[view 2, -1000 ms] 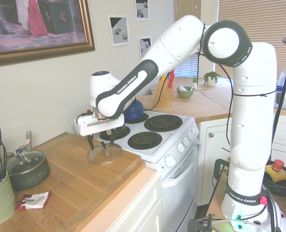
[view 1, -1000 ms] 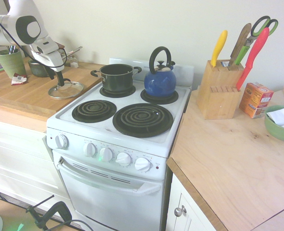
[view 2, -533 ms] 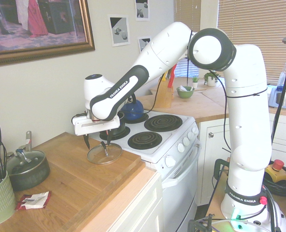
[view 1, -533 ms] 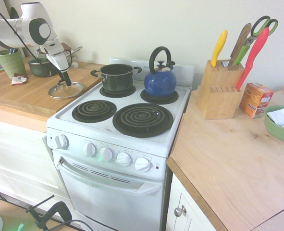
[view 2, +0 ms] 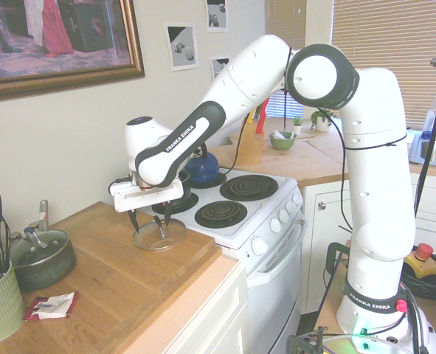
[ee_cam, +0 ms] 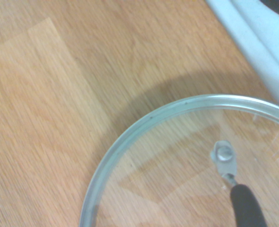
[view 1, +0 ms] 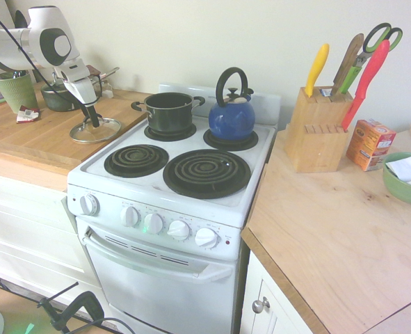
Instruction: Cover the lid of the pot
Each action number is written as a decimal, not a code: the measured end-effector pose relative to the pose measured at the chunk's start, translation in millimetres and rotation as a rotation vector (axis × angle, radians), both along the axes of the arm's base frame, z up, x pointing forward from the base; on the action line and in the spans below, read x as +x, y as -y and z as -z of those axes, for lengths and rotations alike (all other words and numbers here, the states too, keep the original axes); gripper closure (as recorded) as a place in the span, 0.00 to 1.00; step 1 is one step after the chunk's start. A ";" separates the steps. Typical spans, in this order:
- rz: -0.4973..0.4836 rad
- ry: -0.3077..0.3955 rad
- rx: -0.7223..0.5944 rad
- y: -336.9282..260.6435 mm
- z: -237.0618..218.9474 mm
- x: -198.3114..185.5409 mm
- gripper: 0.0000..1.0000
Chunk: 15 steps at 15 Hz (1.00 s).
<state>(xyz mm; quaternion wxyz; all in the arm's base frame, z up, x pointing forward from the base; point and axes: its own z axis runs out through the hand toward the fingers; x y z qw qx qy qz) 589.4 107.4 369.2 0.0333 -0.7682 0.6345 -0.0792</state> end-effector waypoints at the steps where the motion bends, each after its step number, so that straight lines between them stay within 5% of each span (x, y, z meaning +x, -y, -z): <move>1: 0.002 0.000 0.000 0.7 0.0 0.1 1.00; 15: 0.008 0.018 -0.003 4.3 0.3 1.9 1.00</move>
